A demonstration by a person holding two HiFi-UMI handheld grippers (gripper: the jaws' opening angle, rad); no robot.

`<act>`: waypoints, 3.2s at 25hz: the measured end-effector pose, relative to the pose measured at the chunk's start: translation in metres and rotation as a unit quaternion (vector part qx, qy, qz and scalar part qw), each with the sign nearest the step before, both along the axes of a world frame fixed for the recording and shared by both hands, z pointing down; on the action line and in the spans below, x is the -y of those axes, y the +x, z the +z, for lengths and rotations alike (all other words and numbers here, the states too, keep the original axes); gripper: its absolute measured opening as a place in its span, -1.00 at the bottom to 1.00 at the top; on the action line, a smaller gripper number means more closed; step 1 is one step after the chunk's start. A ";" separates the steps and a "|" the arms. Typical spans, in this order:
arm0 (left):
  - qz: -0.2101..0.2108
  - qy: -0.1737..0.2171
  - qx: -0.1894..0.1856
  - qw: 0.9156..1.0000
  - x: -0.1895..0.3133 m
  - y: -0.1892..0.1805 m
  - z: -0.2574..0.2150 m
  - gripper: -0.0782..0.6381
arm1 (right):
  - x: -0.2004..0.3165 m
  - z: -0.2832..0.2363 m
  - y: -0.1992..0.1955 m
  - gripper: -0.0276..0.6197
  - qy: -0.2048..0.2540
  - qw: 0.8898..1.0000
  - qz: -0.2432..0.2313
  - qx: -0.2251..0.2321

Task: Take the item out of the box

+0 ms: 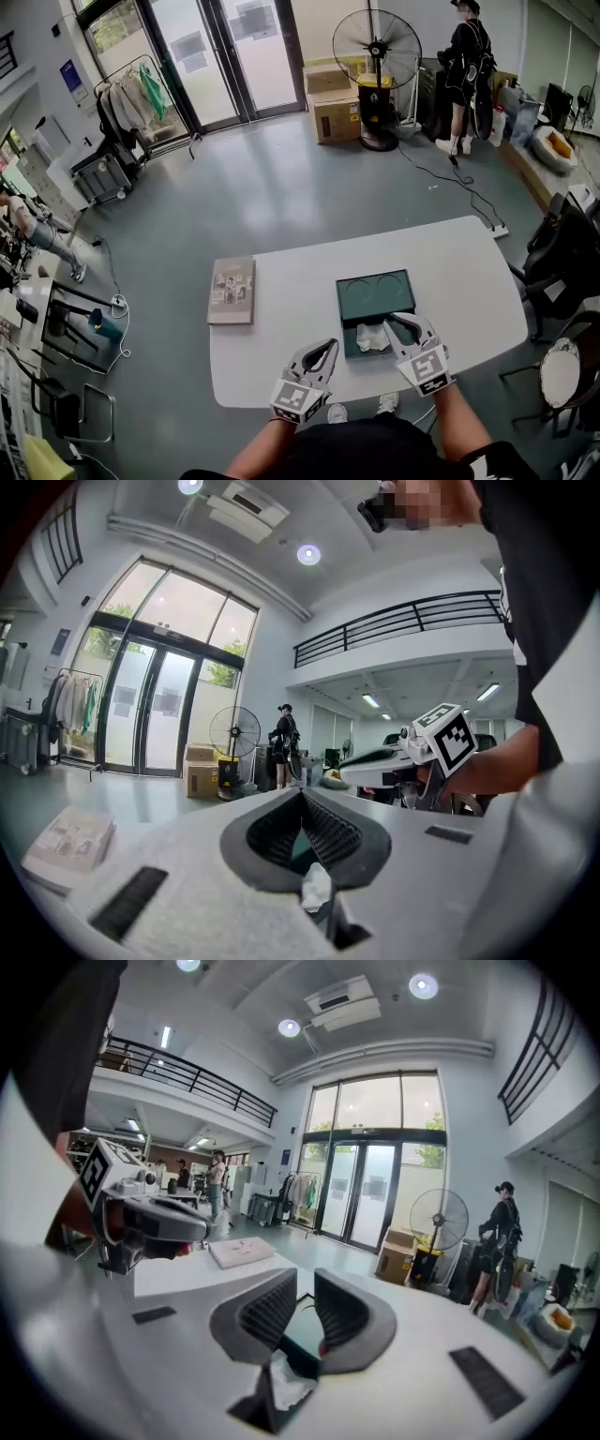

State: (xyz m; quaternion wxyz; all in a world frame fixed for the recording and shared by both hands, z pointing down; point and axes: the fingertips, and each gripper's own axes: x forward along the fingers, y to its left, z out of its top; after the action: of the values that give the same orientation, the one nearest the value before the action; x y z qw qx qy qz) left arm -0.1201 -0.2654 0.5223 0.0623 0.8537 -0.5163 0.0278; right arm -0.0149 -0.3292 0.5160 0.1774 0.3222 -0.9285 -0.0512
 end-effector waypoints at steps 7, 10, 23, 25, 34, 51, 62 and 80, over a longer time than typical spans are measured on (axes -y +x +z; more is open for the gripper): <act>-0.036 -0.019 -0.002 0.999 0.012 0.000 0.009 -0.76 | 0.009 0.055 -0.009 -0.46 -0.047 0.988 -0.101 -0.106; -0.038 -0.023 0.002 0.999 0.014 0.002 0.017 -0.76 | 0.010 0.077 -0.015 -0.38 -0.058 0.977 -0.141 -0.152; -0.091 -0.072 -0.007 0.993 0.006 -0.008 0.046 -0.76 | 0.002 0.189 -0.015 -0.25 -0.135 0.903 -0.259 -0.313; -0.096 -0.077 -0.005 0.992 0.004 -0.011 0.050 -0.76 | -0.002 0.202 -0.018 -0.24 -0.138 0.891 -0.275 -0.332; -0.124 -0.085 -0.003 0.989 -0.010 -0.022 0.050 -0.76 | 0.000 0.253 -0.026 -0.25 -0.141 0.850 -0.308 -0.404; -0.135 -0.083 -0.005 0.987 -0.016 -0.023 0.051 -0.76 | -0.003 0.262 -0.032 -0.60 -0.125 0.835 -0.321 -0.429; -0.119 -0.071 -0.008 0.990 -0.015 -0.020 0.044 -0.76 | 0.005 0.210 -0.037 -0.70 -0.088 0.886 -0.266 -0.369; -0.087 -0.044 -0.013 0.995 0.008 -0.001 0.029 -0.76 | 0.018 0.056 -0.030 -0.73 0.019 0.978 -0.114 -0.175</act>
State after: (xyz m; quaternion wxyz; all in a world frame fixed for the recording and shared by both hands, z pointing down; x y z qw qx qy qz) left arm -0.1211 -0.2732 0.5513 0.1086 0.8022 -0.5862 0.0334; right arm -0.0445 -0.3469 0.5715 0.3236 0.2036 -0.9127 -0.1442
